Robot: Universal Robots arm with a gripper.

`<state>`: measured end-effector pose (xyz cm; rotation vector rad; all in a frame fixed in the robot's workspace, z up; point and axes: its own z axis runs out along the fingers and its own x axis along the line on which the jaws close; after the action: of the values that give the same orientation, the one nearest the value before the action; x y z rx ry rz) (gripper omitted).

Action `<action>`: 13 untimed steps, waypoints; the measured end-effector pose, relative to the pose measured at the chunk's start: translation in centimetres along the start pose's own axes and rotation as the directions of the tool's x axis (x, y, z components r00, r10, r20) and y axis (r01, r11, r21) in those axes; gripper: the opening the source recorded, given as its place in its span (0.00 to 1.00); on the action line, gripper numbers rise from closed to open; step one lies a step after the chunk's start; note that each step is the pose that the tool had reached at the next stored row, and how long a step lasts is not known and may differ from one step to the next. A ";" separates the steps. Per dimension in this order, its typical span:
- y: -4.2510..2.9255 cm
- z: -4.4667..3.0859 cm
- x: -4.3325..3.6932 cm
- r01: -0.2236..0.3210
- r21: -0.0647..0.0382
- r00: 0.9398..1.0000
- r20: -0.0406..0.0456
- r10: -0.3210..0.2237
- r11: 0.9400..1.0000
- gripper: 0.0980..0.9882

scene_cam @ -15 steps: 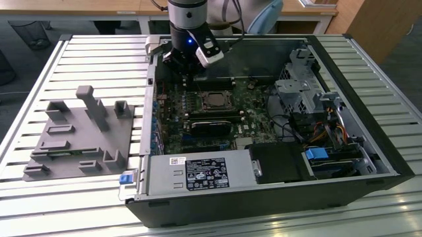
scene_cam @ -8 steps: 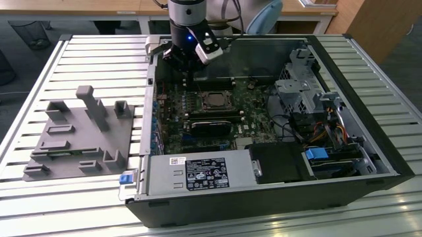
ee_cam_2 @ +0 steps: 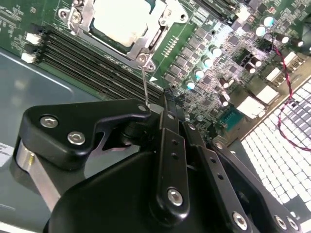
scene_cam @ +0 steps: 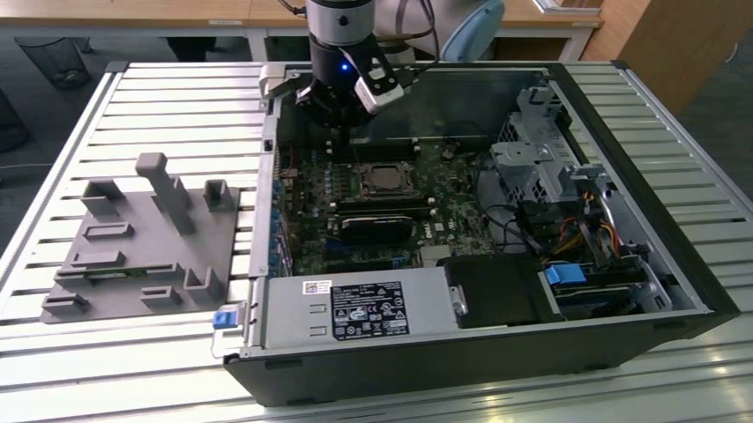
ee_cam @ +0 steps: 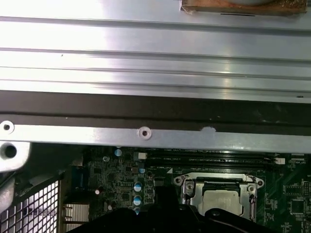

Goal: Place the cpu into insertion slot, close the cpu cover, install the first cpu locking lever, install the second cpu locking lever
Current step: 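Install the first cpu locking lever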

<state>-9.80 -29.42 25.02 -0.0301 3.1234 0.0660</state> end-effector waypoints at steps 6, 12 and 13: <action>-0.01 0.00 -0.32 0.000 0.000 1.000 0.000 0.000 1.000 0.03; -0.01 0.01 -0.53 0.000 0.000 1.000 0.000 0.000 1.000 0.03; -0.01 0.01 -0.56 0.000 0.000 1.000 0.000 0.000 1.000 0.03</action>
<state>-9.24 -29.43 25.02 -0.0302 3.1233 0.0660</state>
